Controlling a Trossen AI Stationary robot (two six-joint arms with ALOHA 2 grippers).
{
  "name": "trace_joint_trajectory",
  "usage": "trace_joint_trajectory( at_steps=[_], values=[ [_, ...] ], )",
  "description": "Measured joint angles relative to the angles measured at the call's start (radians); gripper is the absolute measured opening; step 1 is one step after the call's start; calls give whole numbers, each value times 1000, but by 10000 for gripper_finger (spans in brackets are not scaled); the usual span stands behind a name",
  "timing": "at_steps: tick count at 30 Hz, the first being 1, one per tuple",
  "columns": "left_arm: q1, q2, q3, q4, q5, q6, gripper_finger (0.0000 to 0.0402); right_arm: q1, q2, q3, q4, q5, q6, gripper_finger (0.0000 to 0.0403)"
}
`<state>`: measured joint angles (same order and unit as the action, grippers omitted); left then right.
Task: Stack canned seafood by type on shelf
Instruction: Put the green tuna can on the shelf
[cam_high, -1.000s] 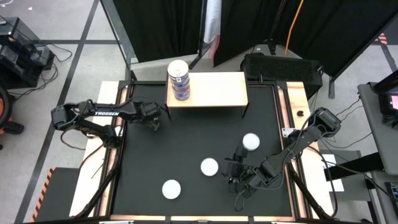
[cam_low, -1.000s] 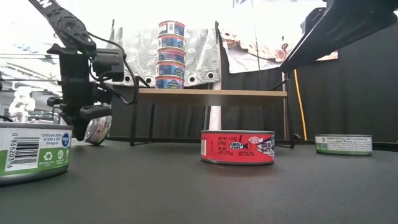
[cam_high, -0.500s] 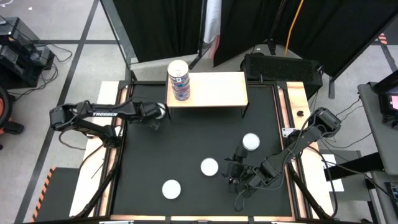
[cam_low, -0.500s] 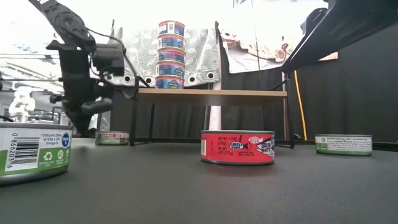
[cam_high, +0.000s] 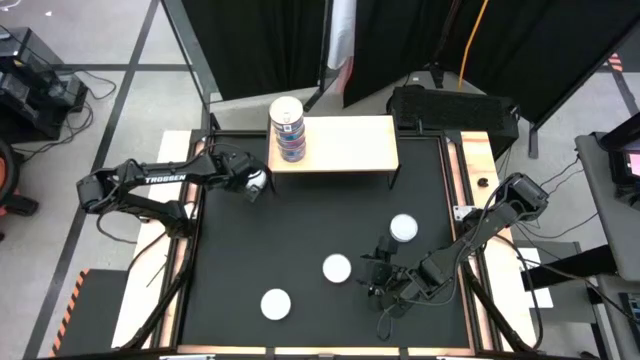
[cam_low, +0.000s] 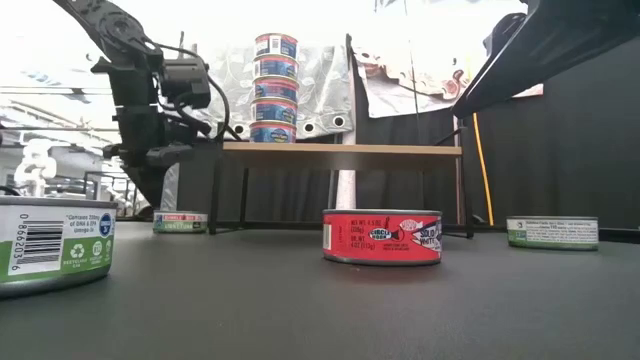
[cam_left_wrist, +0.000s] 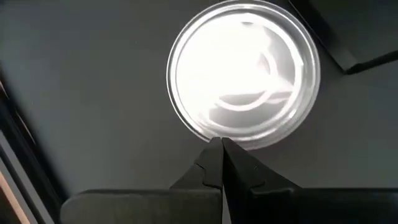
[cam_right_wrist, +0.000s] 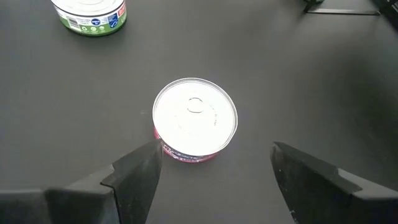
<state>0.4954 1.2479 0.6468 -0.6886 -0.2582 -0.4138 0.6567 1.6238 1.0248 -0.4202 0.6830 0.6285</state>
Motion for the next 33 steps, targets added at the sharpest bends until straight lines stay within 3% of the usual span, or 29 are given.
trace_joint_trajectory(
  at_steps=[25, 33],
  values=[
    [-31, 62, -6, -45, 33, -49, 0, 0, 0, 0, 0, -1, -1, 293],
    [-54, 61, -91, -24, 39, -107, 0, 0, 0, 0, 0, -2, 1, 293]
  ],
)
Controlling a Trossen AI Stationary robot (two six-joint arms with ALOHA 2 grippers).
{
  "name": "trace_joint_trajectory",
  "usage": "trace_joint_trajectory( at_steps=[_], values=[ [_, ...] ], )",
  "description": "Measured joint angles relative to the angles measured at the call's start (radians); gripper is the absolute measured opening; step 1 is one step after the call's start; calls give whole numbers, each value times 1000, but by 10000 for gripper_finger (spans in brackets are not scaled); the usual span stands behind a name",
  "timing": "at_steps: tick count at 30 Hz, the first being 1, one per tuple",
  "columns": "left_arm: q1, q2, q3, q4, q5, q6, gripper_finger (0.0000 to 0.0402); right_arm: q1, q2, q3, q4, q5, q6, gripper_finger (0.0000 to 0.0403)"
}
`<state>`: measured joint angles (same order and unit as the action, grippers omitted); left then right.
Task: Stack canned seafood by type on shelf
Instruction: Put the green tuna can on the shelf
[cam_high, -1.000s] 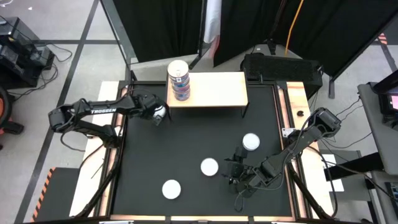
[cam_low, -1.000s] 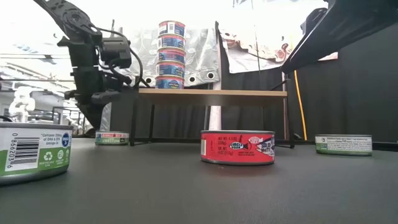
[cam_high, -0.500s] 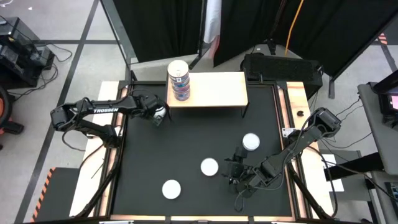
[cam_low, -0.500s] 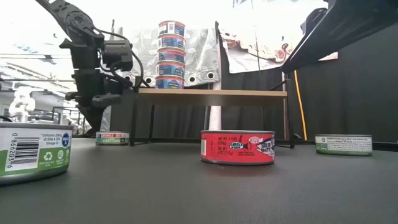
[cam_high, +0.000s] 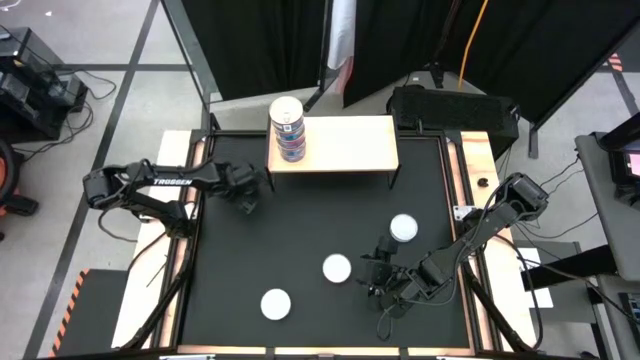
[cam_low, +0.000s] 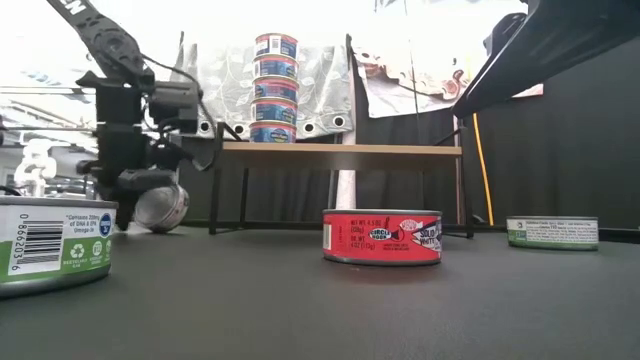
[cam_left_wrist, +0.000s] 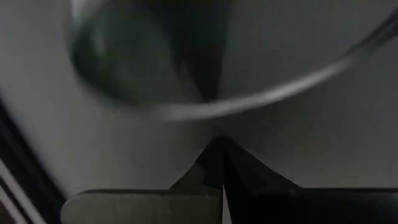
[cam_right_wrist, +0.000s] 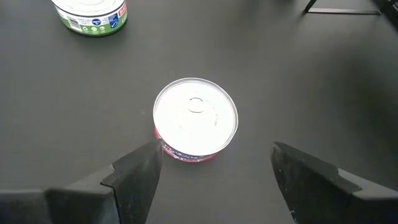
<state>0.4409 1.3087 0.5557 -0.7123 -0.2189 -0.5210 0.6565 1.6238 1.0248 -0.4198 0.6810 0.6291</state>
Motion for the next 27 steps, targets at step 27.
trace_joint_trajectory(
  at_steps=[27],
  values=[
    [-2, -160, -8, 140, -101, 268, 0, -15, 0, 0, 130, 27, -87, 293]
  ],
)
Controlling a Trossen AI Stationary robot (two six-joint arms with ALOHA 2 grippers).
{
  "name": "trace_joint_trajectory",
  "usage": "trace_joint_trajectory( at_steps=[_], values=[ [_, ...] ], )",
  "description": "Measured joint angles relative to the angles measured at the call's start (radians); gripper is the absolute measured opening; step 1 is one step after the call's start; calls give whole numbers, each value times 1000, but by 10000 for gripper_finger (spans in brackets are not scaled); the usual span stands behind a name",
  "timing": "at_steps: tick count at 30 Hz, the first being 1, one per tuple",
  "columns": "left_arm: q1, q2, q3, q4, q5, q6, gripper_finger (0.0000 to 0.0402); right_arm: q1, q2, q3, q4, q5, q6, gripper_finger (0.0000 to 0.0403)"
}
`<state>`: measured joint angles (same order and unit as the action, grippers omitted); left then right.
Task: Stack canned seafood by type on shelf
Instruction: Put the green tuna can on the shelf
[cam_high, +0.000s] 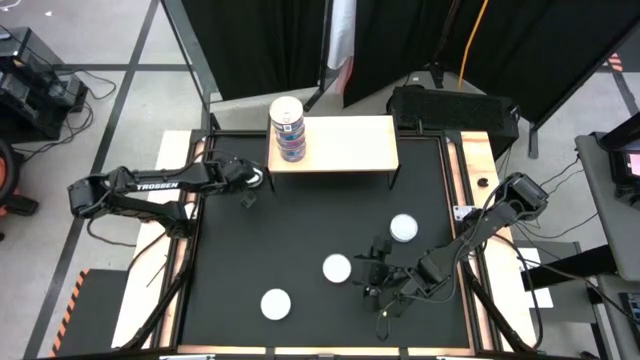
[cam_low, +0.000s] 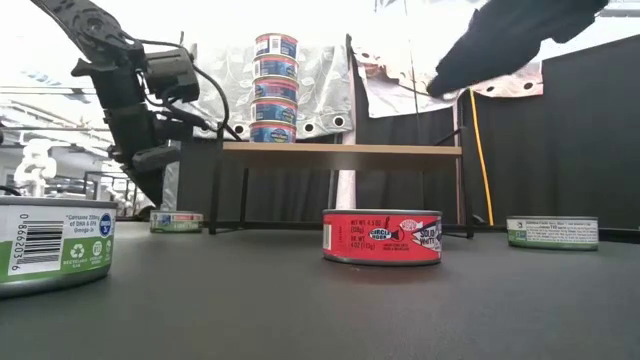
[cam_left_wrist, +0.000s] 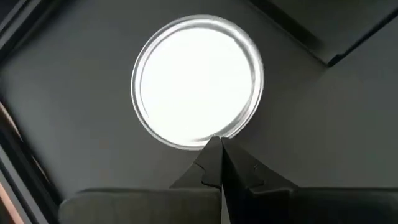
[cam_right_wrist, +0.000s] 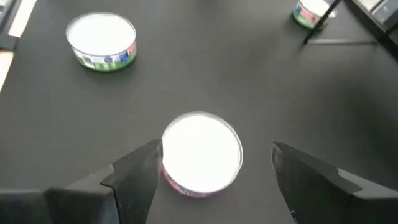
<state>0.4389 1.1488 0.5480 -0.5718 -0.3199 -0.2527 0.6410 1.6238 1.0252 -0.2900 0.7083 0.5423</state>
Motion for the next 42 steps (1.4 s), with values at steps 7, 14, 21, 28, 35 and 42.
trace_joint_trajectory(
  at_steps=[7, 14, 21, 28, 35, 42],
  values=[
    [23, 16, 0, 14, 1, 44, 0, 0, 0, 0, 33, 0, -33, 293],
    [40, 56, 4, 14, 3, 57, 0, 0, 0, 0, 32, 0, -35, 293],
    [40, 62, 6, -13, 44, 23, 0, 0, 0, 0, 27, -1, -35, 293],
    [5, 64, 0, -99, 175, -57, 0, 0, 0, 0, 27, -3, -35, 293],
    [-37, 66, -1, -125, 192, -133, 0, 0, 0, 0, 26, -3, -34, 293],
    [-92, 60, 0, -142, 247, -178, 0, 0, 0, 0, 25, -3, -34, 293]
  ],
)
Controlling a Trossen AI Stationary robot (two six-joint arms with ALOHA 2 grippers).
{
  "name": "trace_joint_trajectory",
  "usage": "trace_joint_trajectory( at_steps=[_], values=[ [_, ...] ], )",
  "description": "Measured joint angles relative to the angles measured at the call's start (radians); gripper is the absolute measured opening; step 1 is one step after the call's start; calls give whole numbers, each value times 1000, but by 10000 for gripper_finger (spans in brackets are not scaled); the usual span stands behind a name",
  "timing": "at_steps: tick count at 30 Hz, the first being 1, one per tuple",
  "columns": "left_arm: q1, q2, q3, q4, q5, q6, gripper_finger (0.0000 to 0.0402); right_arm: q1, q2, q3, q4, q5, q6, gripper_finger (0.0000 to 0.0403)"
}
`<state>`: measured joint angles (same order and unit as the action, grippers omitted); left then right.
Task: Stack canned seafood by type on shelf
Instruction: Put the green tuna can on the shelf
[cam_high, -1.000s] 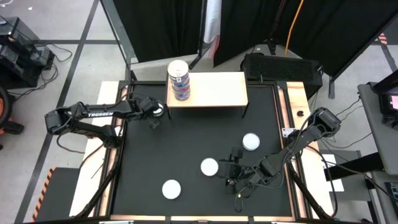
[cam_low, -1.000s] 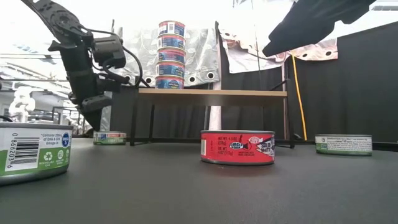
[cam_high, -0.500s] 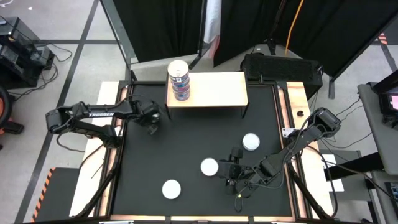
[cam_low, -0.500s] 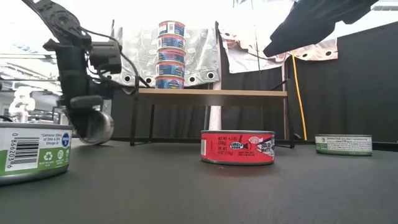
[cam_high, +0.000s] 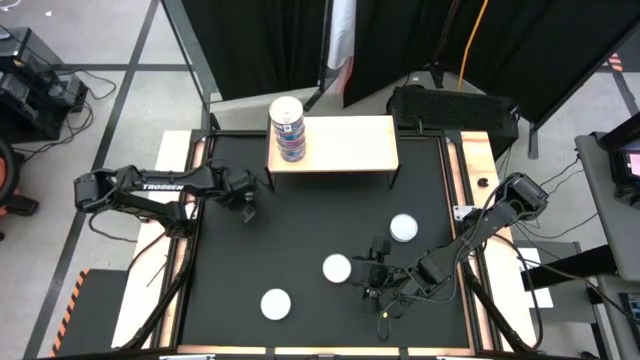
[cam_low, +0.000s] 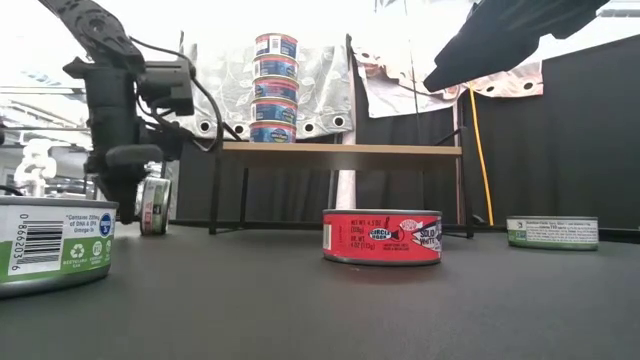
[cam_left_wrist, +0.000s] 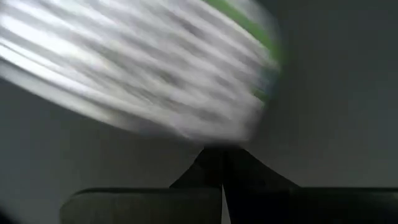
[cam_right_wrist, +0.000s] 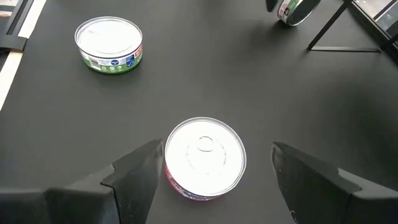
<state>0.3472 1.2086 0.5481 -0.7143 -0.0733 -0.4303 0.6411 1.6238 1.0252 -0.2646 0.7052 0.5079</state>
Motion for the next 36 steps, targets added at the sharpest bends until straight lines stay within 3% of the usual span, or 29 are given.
trace_joint_trajectory(
  at_steps=[5, 9, 18, 24, 31, 36],
  values=[
    [-70, -29, 47, -141, 144, -31, 0, 0, 0, 0, -1, 0, 0, 293],
    [-128, -78, 121, -188, 228, 71, 0, 0, 0, 0, -2, 0, 0, 293],
    [-133, -87, 448, -251, 43, 376, 13, 0, 0, 0, -2, 0, -8, 293],
    [-117, -41, 576, -397, -96, 722, 107, 0, 0, 0, -2, -3, -15, 293],
    [-144, -13, 495, -487, -157, 1020, 258, 2, 0, 0, -2, -8, -19, 293],
    [-185, -14, 435, -475, -183, 1211, 301, 2, 0, 0, -2, -31, -19, 293]
  ],
)
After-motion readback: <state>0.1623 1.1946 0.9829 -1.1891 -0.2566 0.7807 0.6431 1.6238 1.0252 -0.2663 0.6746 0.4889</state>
